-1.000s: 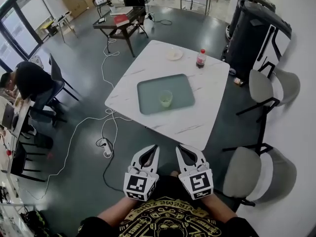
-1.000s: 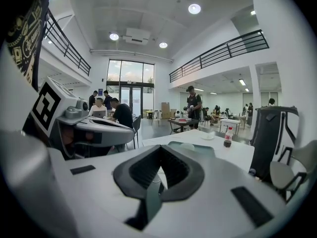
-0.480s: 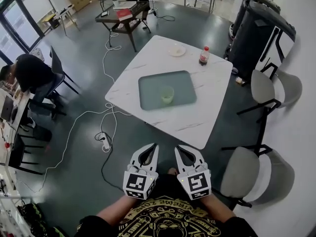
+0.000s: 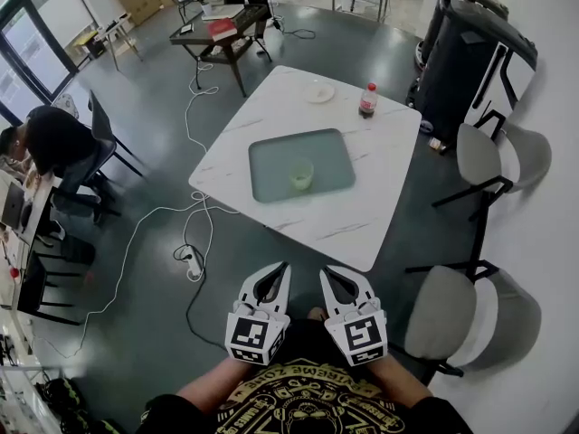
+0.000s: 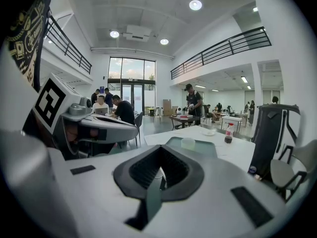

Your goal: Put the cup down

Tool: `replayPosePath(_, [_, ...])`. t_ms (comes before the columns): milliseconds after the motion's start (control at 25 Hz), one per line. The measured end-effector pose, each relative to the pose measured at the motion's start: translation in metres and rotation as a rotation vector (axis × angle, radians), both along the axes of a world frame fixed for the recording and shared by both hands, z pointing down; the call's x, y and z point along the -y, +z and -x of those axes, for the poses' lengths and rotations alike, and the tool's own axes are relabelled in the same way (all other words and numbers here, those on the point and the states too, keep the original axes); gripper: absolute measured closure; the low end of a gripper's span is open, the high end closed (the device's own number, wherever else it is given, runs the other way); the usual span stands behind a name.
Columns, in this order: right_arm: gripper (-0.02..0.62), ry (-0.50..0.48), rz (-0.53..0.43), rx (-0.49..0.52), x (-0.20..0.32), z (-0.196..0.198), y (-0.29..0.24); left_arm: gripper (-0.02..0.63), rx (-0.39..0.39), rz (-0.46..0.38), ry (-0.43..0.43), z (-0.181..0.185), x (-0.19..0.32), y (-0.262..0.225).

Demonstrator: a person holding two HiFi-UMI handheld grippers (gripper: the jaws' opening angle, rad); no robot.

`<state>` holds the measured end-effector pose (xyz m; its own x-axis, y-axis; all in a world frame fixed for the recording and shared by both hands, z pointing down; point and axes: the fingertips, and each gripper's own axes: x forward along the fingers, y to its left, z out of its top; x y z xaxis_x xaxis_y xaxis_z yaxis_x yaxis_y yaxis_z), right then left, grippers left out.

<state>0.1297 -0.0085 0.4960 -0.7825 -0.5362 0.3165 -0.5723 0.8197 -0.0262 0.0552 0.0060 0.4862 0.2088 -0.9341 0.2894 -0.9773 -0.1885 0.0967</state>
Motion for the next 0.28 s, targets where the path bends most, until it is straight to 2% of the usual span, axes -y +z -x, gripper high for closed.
replayPosePath(280, [0.591, 0.001, -0.008, -0.002, -0.004, -0.001, -0.0034, 0.598, 0.009, -0.012, 0.007, -0.0005, -0.0028, -0.006])
